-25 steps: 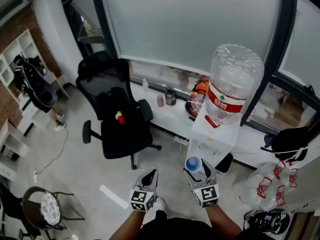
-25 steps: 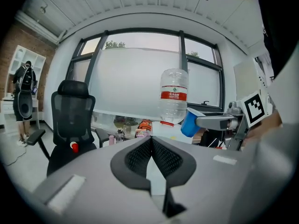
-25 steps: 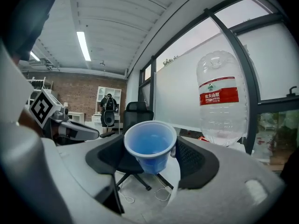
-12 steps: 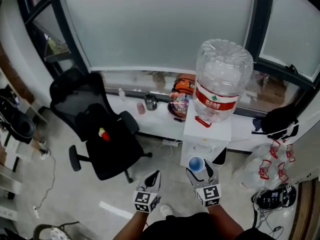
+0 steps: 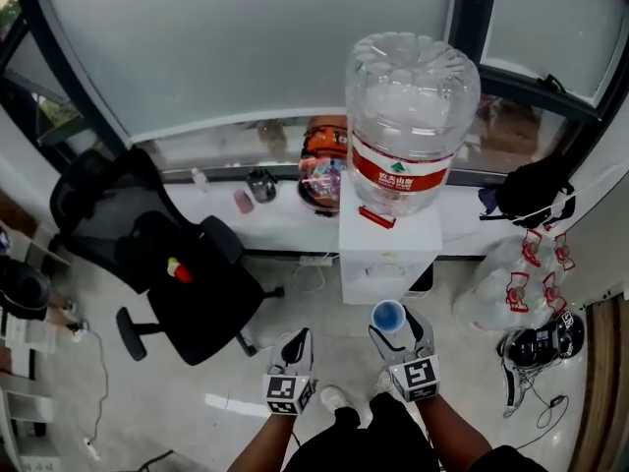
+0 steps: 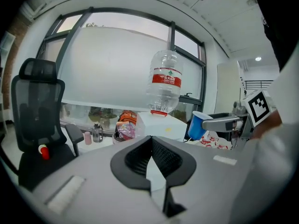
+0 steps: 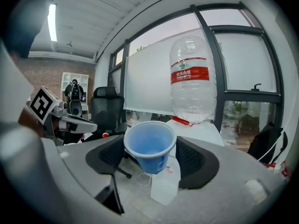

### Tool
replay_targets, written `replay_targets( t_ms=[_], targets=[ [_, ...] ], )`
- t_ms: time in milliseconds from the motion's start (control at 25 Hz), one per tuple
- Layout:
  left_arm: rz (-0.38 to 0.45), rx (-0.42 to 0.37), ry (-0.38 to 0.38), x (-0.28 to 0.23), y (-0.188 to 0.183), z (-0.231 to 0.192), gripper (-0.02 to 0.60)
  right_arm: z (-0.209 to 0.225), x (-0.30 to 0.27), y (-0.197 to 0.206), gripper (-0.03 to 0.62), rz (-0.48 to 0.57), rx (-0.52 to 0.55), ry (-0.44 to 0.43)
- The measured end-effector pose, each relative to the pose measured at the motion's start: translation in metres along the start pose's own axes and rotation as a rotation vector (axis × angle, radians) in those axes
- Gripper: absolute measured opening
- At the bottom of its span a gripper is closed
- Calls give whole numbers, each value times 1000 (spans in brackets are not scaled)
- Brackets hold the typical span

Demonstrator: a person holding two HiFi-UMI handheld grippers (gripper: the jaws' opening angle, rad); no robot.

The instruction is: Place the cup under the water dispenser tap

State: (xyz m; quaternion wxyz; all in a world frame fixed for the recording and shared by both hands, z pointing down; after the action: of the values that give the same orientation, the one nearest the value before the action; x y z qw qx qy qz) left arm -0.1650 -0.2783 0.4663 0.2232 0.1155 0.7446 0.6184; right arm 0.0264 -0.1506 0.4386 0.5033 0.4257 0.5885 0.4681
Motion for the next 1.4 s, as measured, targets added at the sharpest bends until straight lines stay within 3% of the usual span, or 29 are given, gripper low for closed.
replay_targets(
  t_ms=[440,680,840,1040,1400],
  targets=[
    [-99,-64,125,-58,51,20,17,34,-18,61,344,-55,-45,24],
    [-101,-47,152,-91,84,29,17,50,-33,120,344,-97,-41,45],
    [-127,-56,138,-110,105,31,17,56,-42,153,344,-119,-47,35],
    [-138,-11,99,-137,144,29,17,80,-61,186,344,-131,-4,45],
    [-134,-24,101,-170,195,31,17,109,-96,261,344,-160,-28,99]
  ],
)
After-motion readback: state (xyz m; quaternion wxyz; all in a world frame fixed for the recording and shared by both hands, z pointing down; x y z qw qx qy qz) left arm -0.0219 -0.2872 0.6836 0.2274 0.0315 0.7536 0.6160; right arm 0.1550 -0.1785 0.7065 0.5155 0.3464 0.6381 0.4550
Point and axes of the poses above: the fingertips, and each gripper's own axes: x backward along the fingers, z to its right, y out of its underside, the point moved 6 cm from there along x, backward along the fingers, and after that the axes turned 5 degrees about z, right-handed, at the moved point
